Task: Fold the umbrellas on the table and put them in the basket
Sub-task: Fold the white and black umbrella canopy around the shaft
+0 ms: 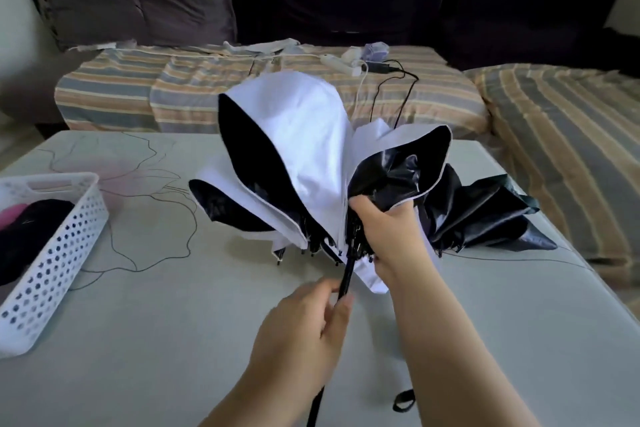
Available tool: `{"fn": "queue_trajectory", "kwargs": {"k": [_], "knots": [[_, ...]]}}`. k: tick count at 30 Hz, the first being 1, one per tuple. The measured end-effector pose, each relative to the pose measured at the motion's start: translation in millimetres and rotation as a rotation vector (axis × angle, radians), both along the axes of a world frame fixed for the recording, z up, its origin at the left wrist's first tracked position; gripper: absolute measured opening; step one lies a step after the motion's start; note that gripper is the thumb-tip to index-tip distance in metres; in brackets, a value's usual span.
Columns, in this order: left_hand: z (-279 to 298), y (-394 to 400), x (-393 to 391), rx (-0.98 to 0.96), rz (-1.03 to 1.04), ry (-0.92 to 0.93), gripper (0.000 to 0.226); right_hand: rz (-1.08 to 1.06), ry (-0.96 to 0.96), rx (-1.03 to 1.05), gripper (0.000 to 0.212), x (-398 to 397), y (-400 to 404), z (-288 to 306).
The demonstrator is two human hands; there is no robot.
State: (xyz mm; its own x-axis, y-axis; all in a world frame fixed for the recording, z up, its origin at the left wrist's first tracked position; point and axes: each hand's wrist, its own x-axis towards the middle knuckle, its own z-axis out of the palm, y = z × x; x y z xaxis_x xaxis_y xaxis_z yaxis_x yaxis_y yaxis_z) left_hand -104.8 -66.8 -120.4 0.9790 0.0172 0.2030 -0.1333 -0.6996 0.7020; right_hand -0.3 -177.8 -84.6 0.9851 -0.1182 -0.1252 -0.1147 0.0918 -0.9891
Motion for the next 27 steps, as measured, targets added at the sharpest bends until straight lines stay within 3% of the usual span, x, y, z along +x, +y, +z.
{"fn": "queue_trajectory", "kwargs": {"k": [2, 4, 6, 7, 9, 11, 13, 15, 16, 18, 23, 27], "knots": [[4.8, 4.0, 3.6, 0.146, 0.105, -0.246, 0.026, 0.019, -0.006, -0.061, 0.035, -2.2, -0.2, -3.9], [14.1, 8.4, 10.3, 0.085, 0.200, -0.515, 0.028, 0.050, -0.049, -0.165, 0.035, -5.4, 1.7, -6.9], [13.2, 13.7, 22.7, 0.127, 0.265, -0.617, 0.035, 0.091, -0.080, -0.265, 0.038, -10.8, 6.6, -8.8], [13.4, 16.3, 28.6, 0.115, 0.287, -0.570, 0.043, 0.120, -0.106, -0.278, 0.039, -14.0, 10.0, -10.4], [16.0, 20.7, 36.0, -0.119, 0.308, -0.325, 0.054, 0.168, -0.163, -0.248, 0.040, -21.1, 16.7, -14.5], [20.5, 21.5, 37.7, -0.401, 0.260, -0.031, 0.041, 0.197, -0.179, -0.190, 0.041, -27.1, 21.7, -17.4], [18.3, 23.5, 39.7, -0.461, 0.226, 0.075, 0.029, 0.203, -0.134, -0.094, 0.035, -30.0, 23.7, -17.4], [14.2, 21.5, 40.7, -0.506, 0.180, 0.186, 0.041, 0.192, -0.009, 0.057, 0.021, -32.2, 24.7, -14.1], [11.5, 19.7, 41.2, -0.561, 0.125, 0.268, 0.057, 0.201, 0.061, 0.144, 0.018, -33.2, 25.2, -13.5], [7.5, 13.2, 41.0, -0.716, 0.068, 0.412, 0.078, 0.252, 0.179, 0.257, 0.022, -34.9, 27.6, -14.3], [14.5, 9.8, 36.3, -0.791, 0.143, 0.441, 0.037, 0.273, 0.307, 0.283, 0.031, -37.5, 33.9, -18.0], [20.3, 7.5, 36.6, -0.973, 0.196, 0.409, 0.026, 0.329, 0.208, 0.063, 0.042, -34.1, 24.1, -11.8]]}}
